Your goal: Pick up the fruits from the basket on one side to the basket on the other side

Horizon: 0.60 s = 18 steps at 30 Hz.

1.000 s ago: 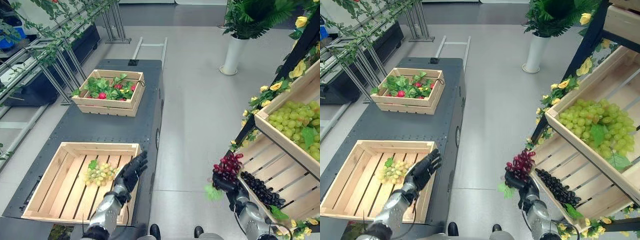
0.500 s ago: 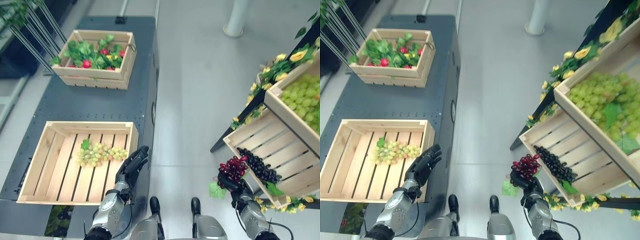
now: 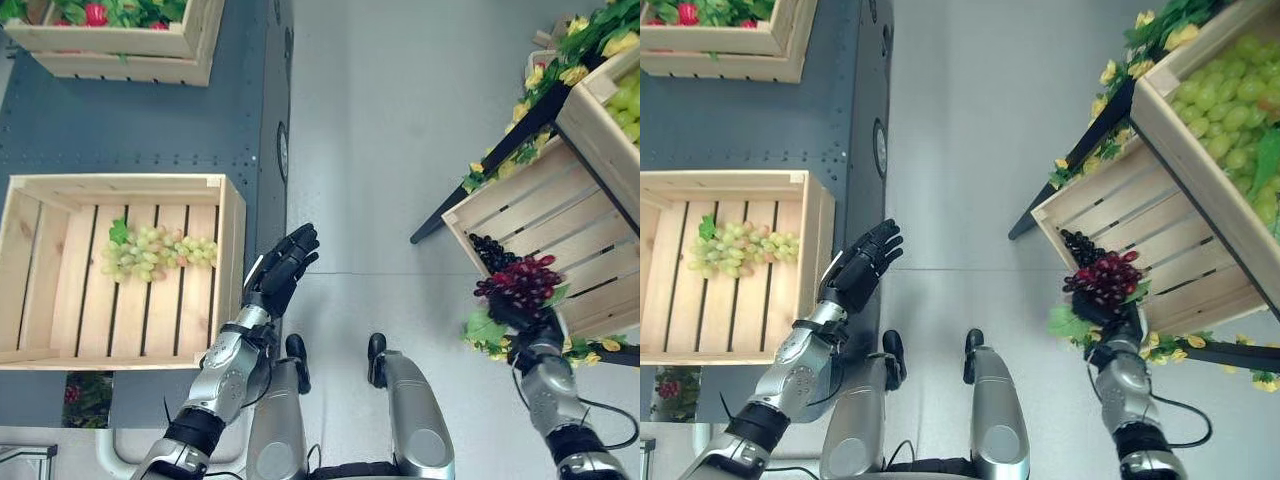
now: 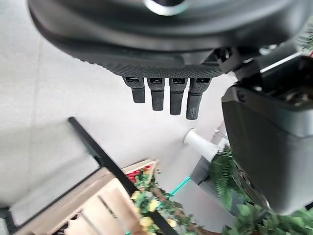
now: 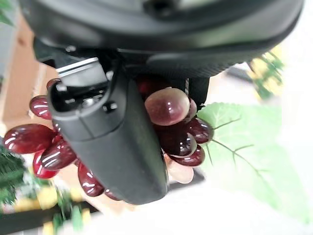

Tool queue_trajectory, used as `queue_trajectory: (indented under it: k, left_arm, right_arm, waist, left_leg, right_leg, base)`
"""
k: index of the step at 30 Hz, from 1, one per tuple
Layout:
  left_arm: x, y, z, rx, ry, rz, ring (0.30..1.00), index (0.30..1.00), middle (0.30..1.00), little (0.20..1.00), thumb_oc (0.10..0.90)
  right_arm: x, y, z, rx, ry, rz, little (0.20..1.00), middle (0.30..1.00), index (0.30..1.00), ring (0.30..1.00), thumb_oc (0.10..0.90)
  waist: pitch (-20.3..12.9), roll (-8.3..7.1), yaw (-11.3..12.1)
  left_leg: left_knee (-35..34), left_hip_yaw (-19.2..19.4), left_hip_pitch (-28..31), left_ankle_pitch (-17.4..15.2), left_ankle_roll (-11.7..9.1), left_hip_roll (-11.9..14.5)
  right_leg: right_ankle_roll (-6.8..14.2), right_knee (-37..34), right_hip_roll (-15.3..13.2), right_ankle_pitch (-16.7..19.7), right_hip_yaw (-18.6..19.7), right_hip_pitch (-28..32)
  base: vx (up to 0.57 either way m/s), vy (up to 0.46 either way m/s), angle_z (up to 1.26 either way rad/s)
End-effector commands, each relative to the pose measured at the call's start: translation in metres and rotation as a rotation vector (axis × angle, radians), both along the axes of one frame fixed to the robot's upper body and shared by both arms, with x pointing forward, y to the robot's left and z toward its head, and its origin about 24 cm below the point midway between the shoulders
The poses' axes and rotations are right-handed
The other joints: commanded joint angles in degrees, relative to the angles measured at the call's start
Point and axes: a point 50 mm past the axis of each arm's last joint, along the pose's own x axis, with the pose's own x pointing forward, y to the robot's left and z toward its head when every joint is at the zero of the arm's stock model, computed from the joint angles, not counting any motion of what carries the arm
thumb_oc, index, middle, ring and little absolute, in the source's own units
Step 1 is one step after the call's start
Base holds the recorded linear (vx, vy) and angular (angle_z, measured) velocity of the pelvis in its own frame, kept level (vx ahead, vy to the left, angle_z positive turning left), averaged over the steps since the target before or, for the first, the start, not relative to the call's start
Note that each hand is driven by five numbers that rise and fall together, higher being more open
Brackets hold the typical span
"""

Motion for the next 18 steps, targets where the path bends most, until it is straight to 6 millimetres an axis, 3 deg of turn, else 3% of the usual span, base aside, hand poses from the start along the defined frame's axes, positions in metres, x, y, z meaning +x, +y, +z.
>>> queue_trajectory:
  k: [1,5,9,18]
  left_arm:
    - [0.003,-0.023,0.051,0.029,-0.241,-0.125,0.9,0.9,0.9,0.9,0.8]
    - [0.003,-0.023,0.063,0.04,-0.269,-0.142,0.9,0.9,0.9,0.9,0.8]
    - [0.006,-0.024,0.073,0.123,-0.289,-0.162,0.9,0.9,0.9,0.9,0.8]
    - [0.008,-0.02,0.089,0.175,-0.324,-0.21,0.9,0.9,0.9,0.9,0.8]
  right_arm:
    - [0.014,-0.05,0.087,-0.196,-0.269,-0.151,0.3,0.3,0.3,0.3,0.4]
    - [0.02,-0.064,0.113,-0.23,-0.279,-0.195,0.3,0.3,0.3,0.3,0.4]
    - [0.024,-0.084,0.134,-0.287,-0.183,-0.231,0.3,0.3,0.3,0.3,0.4]
    - [0.025,-0.111,0.16,-0.318,-0.069,-0.259,0.3,0.3,0.3,0.3,0.4]
  waist:
    - [-0.7,-0.01,1.1]
    - [-0.7,-0.64,1.9]
    - [-0.7,-1.61,3.0]
    - [-0.7,-2.23,5.1]
  left_leg:
    - [5.5,1.9,0.2,-10.0,3.5,-5.0]
    - [7.2,1.1,-3.4,-10.2,3.9,-5.4]
    - [9.4,-0.3,-6.5,-10.6,3.7,-5.2]
    - [9.8,-1.5,-9.3,-10.3,3.9,-5.0]
  right_leg:
    - [-3.2,1.6,2.7,0.9,-3.2,-0.2]
    - [-3.5,4.0,3.2,0.6,-2.8,-3.7]
    - [-3.6,5.4,3.5,0.9,-2.9,-6.2]
    - [-3.5,5.6,3.2,1.6,-4.6,-8.4]
  base:
    - [-0.05,-0.084,0.02]
    - [-0.05,-0.099,0.01]
    - [-0.04,-0.111,0.05]
    - [-0.02,-0.073,0.11]
